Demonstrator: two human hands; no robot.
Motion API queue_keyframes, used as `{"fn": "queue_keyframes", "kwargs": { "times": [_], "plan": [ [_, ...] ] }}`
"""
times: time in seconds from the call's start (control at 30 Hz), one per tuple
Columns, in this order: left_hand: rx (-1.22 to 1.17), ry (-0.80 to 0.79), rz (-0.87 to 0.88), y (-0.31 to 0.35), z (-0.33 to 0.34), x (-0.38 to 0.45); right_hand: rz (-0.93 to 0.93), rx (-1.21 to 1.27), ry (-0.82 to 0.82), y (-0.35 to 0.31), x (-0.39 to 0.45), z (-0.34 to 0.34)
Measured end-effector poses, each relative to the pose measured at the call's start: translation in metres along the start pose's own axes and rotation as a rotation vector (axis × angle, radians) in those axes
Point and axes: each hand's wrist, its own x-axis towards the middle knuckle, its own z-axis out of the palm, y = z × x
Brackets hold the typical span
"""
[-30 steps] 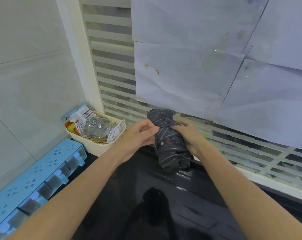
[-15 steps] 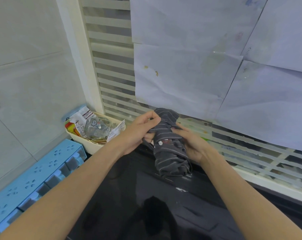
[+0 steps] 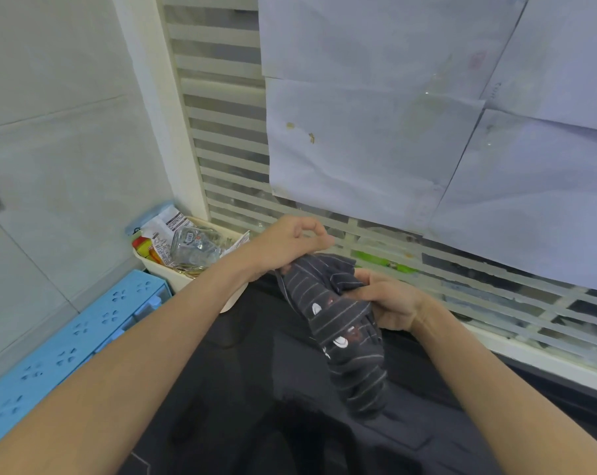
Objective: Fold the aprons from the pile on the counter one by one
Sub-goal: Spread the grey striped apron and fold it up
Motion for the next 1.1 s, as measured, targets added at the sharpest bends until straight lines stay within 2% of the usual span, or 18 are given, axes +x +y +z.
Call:
{"fn": "queue_keyframes", "kwargs": {
  "times": [0.07,0.17,0.27,0.33,0.4,0.47,0.5,0.57,0.63,0.7,0.77,0.87,0.93,1.1],
  "plan": [
    [-0.047,-0.071,0.000,0.003,0.004,-0.007,0.008,-0.012,-0.061,0.001,-0.001,-0.001],
    [-0.205,-0.010,0.122,0.013,0.010,-0.006,0.036,0.009,-0.190,0.000,0.005,0.009],
    [-0.037,-0.058,0.197,0.018,0.031,0.004,0.204,-0.289,-0.321,-0.001,0.016,0.039],
    [-0.018,-0.006,0.093,0.004,0.030,0.011,0.170,-0.302,-0.210,-0.006,0.014,0.047],
    [-0.323,0.075,-0.103,-0.019,0.004,0.009,0.009,-0.118,0.052,-0.012,0.009,0.042],
    [-0.762,0.030,-0.237,-0.040,-0.019,-0.002,-0.116,0.052,0.320,-0.014,0.008,0.029],
    [-0.846,-0.015,-0.282,-0.047,-0.021,-0.008,-0.145,0.063,0.416,-0.013,0.010,0.022],
    [-0.782,-0.114,-0.288,-0.049,-0.005,-0.016,-0.164,-0.031,0.521,-0.012,0.020,0.017],
    [-0.712,-0.029,-0.240,-0.046,0.014,-0.014,-0.188,-0.183,0.543,-0.013,0.028,0.022],
    [-0.801,0.153,-0.238,-0.042,0.021,-0.009,-0.240,-0.301,0.502,-0.016,0.032,0.027],
    [-0.916,0.260,-0.249,-0.043,0.018,-0.007,-0.336,-0.224,0.446,-0.023,0.032,0.027],
    [-0.979,0.266,-0.240,-0.049,0.010,-0.010,-0.531,0.228,0.410,-0.041,0.024,0.019],
    [-0.947,0.253,-0.210,-0.050,0.007,-0.014,-0.573,0.447,0.442,-0.055,0.017,0.012],
    [-1.049,0.173,-0.165,-0.046,-0.001,-0.018,-0.402,0.147,0.554,-0.070,0.010,0.001]
  ]
}}
